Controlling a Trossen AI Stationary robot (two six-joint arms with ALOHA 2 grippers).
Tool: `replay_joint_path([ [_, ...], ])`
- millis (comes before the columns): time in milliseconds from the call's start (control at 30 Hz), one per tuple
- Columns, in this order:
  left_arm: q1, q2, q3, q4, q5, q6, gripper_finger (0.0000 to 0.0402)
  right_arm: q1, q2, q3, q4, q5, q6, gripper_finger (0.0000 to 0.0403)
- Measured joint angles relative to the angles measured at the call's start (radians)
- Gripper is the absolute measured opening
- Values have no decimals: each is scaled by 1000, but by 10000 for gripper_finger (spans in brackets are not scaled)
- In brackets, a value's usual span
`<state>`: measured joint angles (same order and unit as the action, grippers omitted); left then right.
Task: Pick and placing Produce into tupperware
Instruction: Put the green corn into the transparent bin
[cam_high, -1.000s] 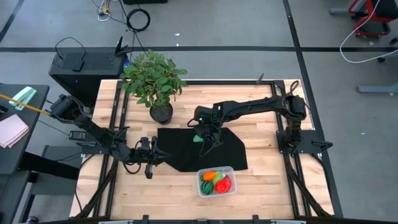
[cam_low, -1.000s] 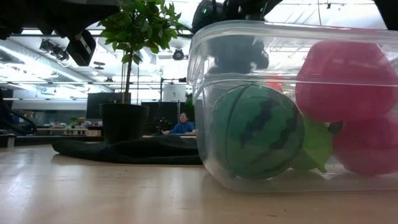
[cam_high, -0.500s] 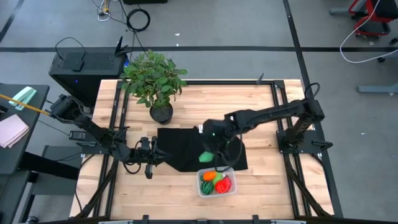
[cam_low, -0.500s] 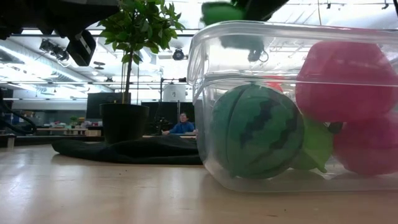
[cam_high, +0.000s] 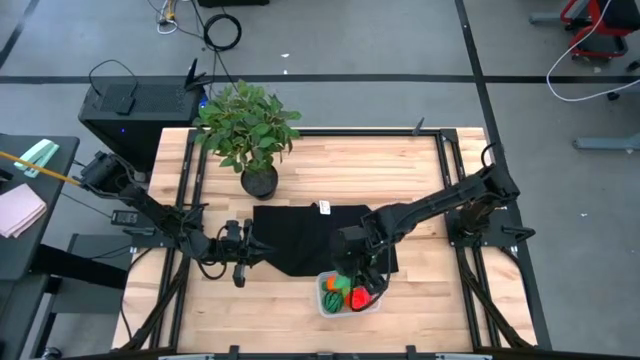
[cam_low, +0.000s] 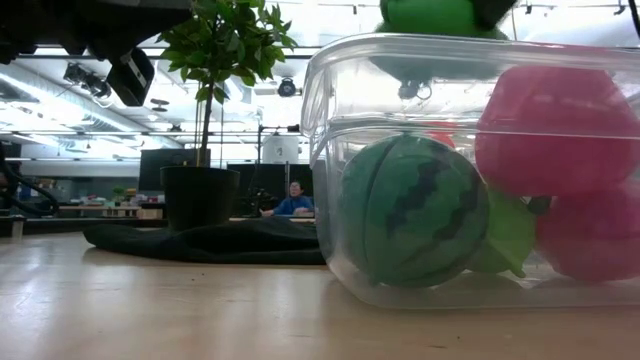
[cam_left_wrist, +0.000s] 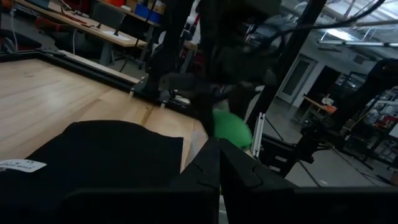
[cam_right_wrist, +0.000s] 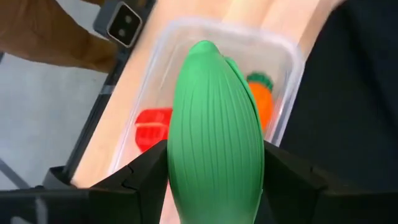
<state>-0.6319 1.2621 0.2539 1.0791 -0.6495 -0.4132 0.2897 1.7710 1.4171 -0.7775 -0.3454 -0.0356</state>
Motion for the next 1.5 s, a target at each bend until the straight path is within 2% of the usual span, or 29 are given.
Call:
replay_joint_path([
  [133,0,0,0,9,0,-2,18,8,0,-36,9,7,116,225],
  [267,0,0,0,9,1,-2,20,21,0,-75,69,70,252,225],
  [500,0,0,0,8,86,5,6,57,0,-115,127,113,457,225],
  [733,0,0,0,7,99,6,24,100,0,-115,130,148,489,226],
  [1033,0,0,0,7,99,7,5,103,0,-115,122,248,511,228],
  [1200,0,0,0,7,99,6,22,107,0,-115,92,257,482,229],
  [1300,0,0,0,8,99,6,26,109,0,-115,50,313,468,228],
  [1500,0,0,0,8,99,6,8,113,0,-115,41,362,434,227],
])
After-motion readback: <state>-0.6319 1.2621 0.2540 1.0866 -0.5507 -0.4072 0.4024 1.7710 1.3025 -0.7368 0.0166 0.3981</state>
